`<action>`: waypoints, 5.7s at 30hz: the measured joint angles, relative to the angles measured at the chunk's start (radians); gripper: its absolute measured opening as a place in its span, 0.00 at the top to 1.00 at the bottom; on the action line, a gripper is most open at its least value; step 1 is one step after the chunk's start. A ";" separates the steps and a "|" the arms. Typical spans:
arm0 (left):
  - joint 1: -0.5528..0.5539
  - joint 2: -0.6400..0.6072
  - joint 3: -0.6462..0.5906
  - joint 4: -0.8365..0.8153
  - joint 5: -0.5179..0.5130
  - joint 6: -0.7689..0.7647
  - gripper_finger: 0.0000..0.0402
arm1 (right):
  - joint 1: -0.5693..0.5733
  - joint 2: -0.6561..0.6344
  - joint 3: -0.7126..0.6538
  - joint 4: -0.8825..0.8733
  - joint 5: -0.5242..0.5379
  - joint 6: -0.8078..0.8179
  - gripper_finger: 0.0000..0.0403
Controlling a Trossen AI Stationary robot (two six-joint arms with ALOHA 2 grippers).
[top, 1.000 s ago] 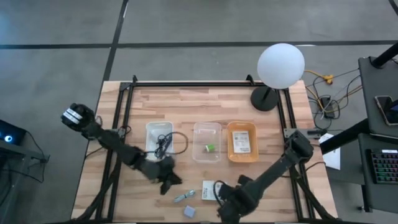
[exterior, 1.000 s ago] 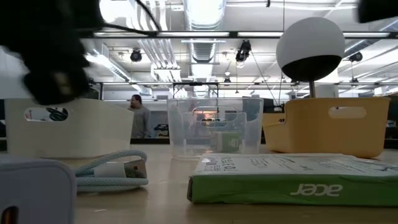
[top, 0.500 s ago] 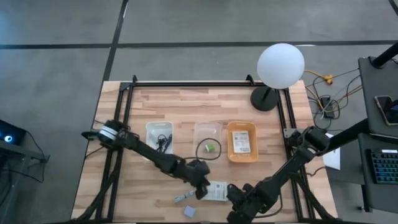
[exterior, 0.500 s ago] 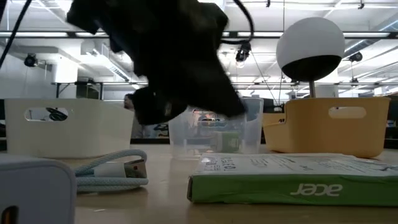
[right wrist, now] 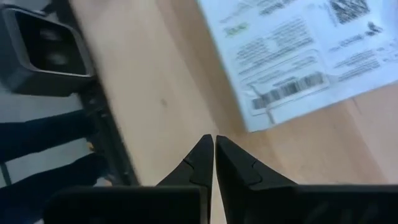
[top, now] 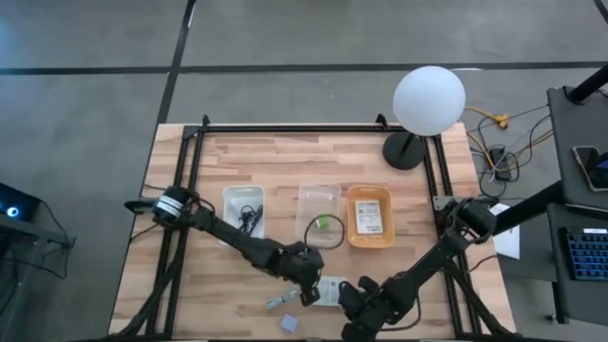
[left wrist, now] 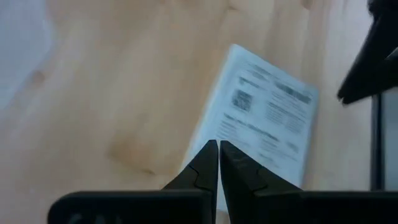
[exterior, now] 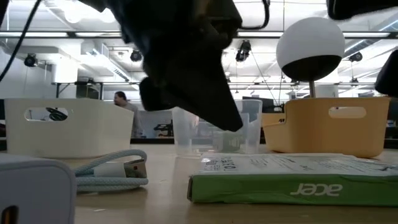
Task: Pick and place items into bin
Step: Put the card reader box into the yellow bin, then put the blue charger cable into the white bin
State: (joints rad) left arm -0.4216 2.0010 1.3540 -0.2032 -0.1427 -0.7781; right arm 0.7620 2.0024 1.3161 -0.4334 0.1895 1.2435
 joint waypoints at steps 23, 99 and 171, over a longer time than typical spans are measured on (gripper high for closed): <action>-0.072 0.066 -0.035 -0.013 -0.139 -0.031 1.00 | 0.043 -0.033 0.026 -0.132 0.059 -0.015 0.97; -0.048 -0.168 -0.086 0.120 -0.160 -0.082 1.00 | 0.006 0.105 0.343 -0.333 0.258 -0.640 0.94; -0.418 -0.506 -0.448 -0.185 -0.274 -0.381 1.00 | -0.250 -0.002 0.396 -0.652 0.060 -0.356 0.55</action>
State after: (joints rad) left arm -0.8391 1.4946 0.9060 -0.3883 -0.4172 -1.1596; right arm 0.5121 2.0000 1.7124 -1.0850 0.2493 0.8873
